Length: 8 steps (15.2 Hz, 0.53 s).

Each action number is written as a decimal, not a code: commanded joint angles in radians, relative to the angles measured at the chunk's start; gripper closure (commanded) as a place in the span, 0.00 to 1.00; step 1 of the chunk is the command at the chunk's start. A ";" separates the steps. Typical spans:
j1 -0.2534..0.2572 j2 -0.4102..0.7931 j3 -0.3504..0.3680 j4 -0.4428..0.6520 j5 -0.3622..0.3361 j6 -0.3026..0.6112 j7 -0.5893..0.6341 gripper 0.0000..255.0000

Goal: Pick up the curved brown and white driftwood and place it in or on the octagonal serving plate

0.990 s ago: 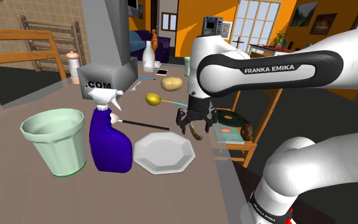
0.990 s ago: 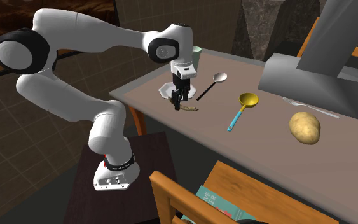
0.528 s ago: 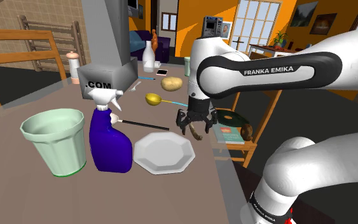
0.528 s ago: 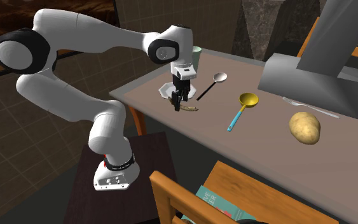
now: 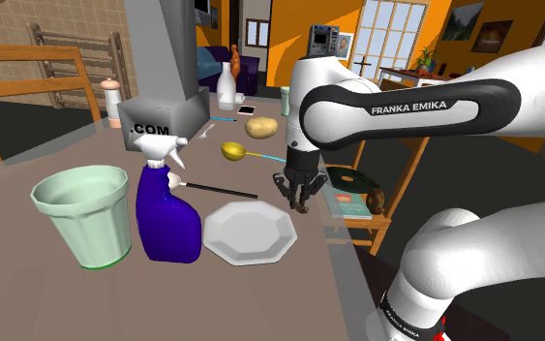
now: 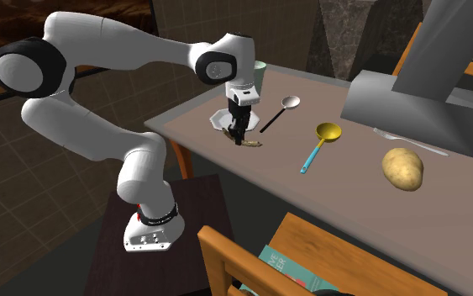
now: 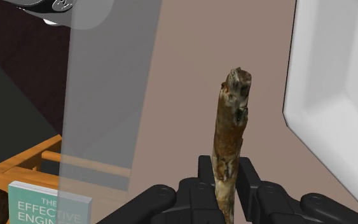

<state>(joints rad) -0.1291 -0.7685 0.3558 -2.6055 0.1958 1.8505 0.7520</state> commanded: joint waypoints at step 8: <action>-0.006 -0.007 -0.017 0.075 -0.014 -0.082 -0.001 1.00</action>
<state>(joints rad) -0.1339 -0.7750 0.3419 -2.5428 0.1842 1.7818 0.7511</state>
